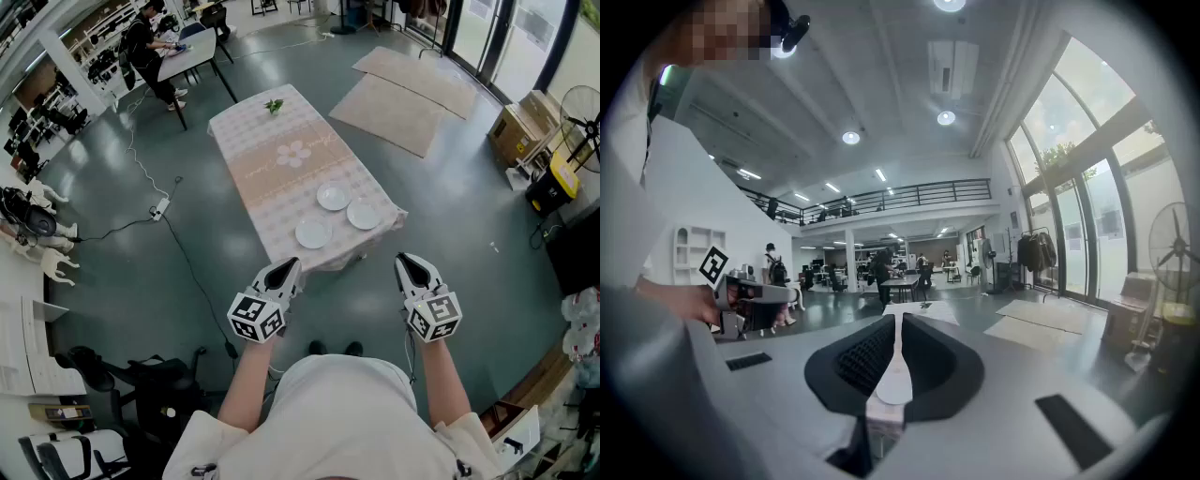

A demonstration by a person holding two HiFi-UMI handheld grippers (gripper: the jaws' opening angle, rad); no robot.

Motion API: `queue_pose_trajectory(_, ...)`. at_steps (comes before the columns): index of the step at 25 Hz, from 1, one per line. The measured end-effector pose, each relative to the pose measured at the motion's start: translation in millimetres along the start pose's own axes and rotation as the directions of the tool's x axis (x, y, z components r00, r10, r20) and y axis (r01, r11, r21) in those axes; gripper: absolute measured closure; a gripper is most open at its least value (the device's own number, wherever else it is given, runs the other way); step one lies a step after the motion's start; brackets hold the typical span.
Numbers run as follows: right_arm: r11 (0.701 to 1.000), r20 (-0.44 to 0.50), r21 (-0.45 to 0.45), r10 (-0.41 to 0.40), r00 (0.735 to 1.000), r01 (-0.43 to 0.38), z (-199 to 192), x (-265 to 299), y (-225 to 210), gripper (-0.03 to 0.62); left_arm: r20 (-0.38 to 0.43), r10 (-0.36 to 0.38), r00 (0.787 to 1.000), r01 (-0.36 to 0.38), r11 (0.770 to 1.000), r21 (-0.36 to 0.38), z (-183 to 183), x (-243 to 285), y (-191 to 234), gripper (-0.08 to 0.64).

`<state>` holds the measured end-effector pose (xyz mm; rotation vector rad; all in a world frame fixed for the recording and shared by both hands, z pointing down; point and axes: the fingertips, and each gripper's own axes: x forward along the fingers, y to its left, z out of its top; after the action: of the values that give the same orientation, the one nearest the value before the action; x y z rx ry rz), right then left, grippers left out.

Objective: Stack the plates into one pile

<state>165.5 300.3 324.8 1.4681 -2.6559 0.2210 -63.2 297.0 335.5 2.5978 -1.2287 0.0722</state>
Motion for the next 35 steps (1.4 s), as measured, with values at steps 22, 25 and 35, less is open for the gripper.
queue_pose_trajectory(22, 0.999, -0.009, 0.035, 0.003, 1.0, -0.003, -3.2, 12.1, -2.3, 0.545, -0.027, -0.005, 1.0, 0.005, 1.0, 0.014, -6.1, 6.6, 6.2, 0.552)
queue_pose_trajectory(25, 0.999, -0.009, 0.044, 0.003, 1.0, -0.003, -4.7, 11.4, -1.9, 0.545, -0.029, -0.01, 1.0, 0.01, 1.0, 0.014, -6.4, 6.7, 7.2, 0.551)
queue_pose_trajectory(35, 0.999, -0.001, 0.047, -0.012, 1.0, 0.012, -3.2, 10.8, 0.2, 0.541, -0.036, 0.008, 0.999, -0.008, 1.0, 0.001, -10.0, 4.8, 15.4, 0.518)
